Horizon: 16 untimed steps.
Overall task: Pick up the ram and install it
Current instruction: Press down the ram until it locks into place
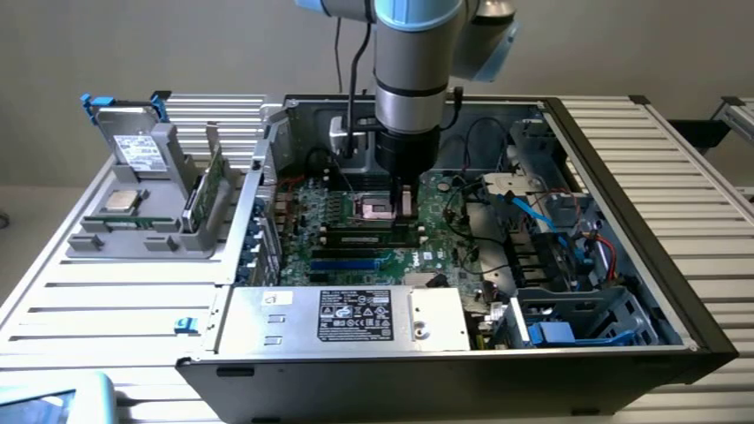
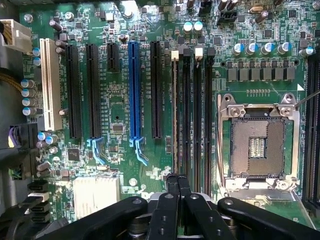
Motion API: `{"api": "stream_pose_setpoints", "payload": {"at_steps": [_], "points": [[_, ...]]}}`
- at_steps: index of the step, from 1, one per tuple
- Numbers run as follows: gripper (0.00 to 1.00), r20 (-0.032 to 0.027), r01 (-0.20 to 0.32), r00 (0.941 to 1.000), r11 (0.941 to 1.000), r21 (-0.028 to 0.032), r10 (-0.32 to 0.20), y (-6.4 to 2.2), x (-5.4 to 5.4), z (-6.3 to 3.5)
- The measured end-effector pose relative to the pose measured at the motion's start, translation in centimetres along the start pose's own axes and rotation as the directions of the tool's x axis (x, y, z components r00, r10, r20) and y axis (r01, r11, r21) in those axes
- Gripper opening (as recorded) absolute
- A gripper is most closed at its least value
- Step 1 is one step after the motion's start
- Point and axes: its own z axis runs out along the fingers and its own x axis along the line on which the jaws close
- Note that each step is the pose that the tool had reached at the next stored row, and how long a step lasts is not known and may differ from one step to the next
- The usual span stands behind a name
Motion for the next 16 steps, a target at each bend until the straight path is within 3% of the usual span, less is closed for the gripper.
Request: {"api": "stream_pose_setpoints", "payload": {"at_steps": [5, 8, 11, 16], "points": [[0.11, -0.0005, 0.0, 1.0, 1.0, 0.0002, 0.0, 0.01, 0.0, 0.04], [0.11, -0.0005, 0.0, 1.0, 1.0, -0.0001, 0.0, 0.28, 0.0, -0.76], [0.11, -0.0002, 0.0, 1.0, 1.0, -0.0001, 0.0, 1.19, 0.1, -0.95], [0.11, -0.0006, 0.0, 1.0, 1.0, 0.0001, 0.0, 3.41, 0.2, -0.99]]}}
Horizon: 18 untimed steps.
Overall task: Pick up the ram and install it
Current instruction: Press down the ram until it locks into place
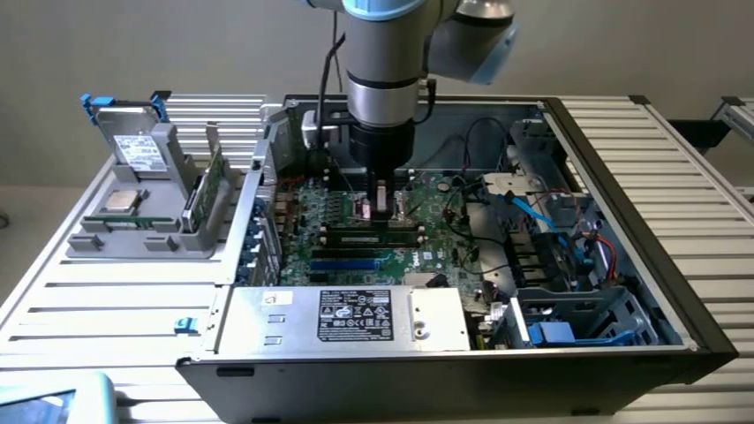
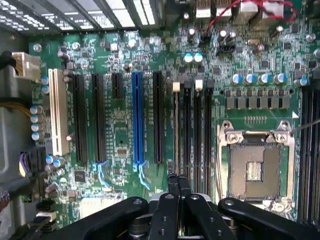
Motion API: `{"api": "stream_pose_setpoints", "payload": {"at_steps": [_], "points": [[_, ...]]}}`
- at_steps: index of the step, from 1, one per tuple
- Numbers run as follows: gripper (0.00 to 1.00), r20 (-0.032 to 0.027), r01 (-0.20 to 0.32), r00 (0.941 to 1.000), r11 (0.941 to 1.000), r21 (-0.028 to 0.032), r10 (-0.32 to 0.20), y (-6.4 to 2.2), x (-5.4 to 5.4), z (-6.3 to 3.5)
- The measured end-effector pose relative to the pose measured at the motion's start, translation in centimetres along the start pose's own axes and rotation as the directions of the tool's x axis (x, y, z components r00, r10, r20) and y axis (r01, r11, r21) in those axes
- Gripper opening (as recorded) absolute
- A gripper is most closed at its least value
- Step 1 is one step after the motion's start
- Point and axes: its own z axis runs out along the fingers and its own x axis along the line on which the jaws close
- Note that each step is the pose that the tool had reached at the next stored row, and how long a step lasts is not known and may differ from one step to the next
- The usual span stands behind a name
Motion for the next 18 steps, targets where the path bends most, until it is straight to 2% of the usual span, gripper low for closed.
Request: {"api": "stream_pose_setpoints", "payload": {"at_steps": [2, 6, 11, 18], "points": [[0.11, 0.0001, 0.0, 1.0, 1.0, 0.0016, 0.0, 0.63, 0.0, 0.04], [0.11, -0.0002, -0.001, 1.0, 1.0, 0.0079, 0.001, 0.9, -0.1, 0.37], [0.11, -0.0014, 0.0, 1.0, 1.0, 0.0093, 0.0, 1.15, -0.2, 0.58], [0.11, -0.0078, -0.001, 1.0, 0.9999, 0.0112, 0.001, 1.17, -0.3, 1.08]]}}
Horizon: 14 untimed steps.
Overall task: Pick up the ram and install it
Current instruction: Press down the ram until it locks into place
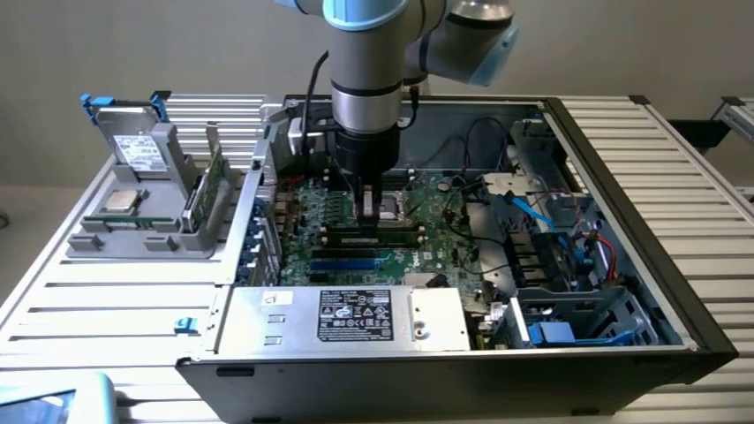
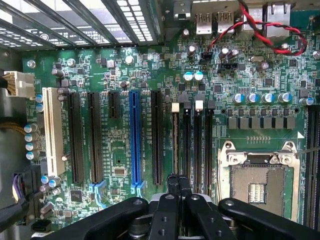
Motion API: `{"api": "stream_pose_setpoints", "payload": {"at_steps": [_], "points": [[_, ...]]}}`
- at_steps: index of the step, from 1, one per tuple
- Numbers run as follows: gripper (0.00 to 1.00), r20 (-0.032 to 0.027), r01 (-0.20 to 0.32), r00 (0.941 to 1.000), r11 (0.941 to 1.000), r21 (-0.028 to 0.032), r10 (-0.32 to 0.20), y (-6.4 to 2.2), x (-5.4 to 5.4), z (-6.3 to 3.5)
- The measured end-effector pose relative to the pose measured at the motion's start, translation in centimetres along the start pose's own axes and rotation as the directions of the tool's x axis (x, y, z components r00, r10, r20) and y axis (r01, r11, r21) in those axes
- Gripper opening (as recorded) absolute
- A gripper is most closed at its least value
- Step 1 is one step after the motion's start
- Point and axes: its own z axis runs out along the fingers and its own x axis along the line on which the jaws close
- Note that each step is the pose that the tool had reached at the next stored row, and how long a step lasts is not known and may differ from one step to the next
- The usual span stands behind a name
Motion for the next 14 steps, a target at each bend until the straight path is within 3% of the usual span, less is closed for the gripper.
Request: {"api": "stream_pose_setpoints", "payload": {"at_steps": [4, 6, 11, 14], "points": [[0.11, -0.007, 0.0, 1.0, 1.0, 0.0002, 0.0, 0.0, 0.0, 0.07], [0.11, -0.0061, 0.0, 1.0, 1.0, 0.0015, 0.0, -0.02, 0.0, -0.14], [0.11, -0.0086, 0.0, 1.0, 1.0, 0.0003, 0.0, -0.13, 0.1, -1.82], [0.11, -0.0085, 0.0, 1.0, 1.0, 0.0005, 0.0, -0.64, 0.1, -1.95]]}}
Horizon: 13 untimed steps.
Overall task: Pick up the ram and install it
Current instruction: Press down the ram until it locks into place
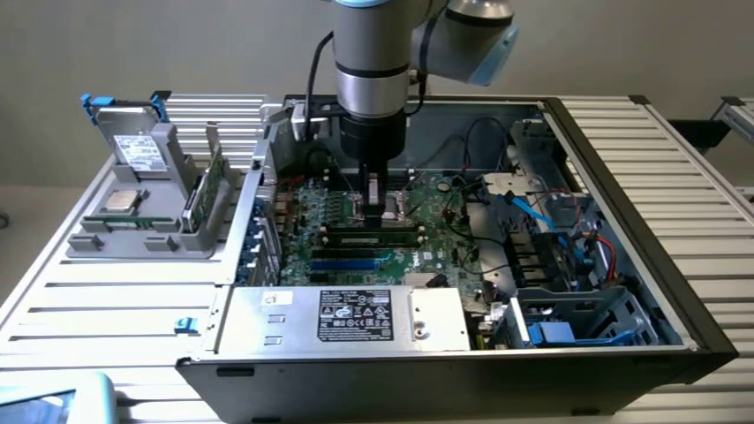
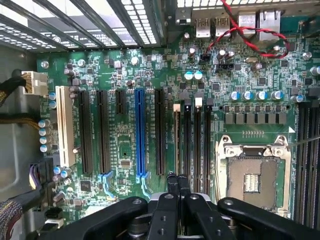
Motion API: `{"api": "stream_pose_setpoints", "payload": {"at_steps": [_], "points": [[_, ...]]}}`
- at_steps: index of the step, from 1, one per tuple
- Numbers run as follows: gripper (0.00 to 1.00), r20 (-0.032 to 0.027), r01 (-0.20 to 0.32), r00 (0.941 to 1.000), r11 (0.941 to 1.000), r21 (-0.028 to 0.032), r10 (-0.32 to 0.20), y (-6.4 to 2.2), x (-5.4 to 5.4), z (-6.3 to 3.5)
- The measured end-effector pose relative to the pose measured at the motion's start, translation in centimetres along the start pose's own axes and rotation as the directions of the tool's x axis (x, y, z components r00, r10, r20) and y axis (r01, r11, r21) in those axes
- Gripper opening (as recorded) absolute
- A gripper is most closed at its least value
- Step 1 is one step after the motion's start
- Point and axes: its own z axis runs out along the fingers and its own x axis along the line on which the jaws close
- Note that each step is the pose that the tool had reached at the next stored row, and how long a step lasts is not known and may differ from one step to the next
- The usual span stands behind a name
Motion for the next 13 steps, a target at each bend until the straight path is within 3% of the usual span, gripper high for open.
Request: {"api": "stream_pose_setpoints", "payload": {"at_steps": [6, 13], "points": [[0.11, 0.0, 0.0, 1.0, 1.0, 0.0, 0.0, -0.81, -0.01, 0.02], [0.11, -0.0001, 0.0, 1.0, 1.0, -0.0001, 0.0, -0.85, -0.02, 0.01]]}}
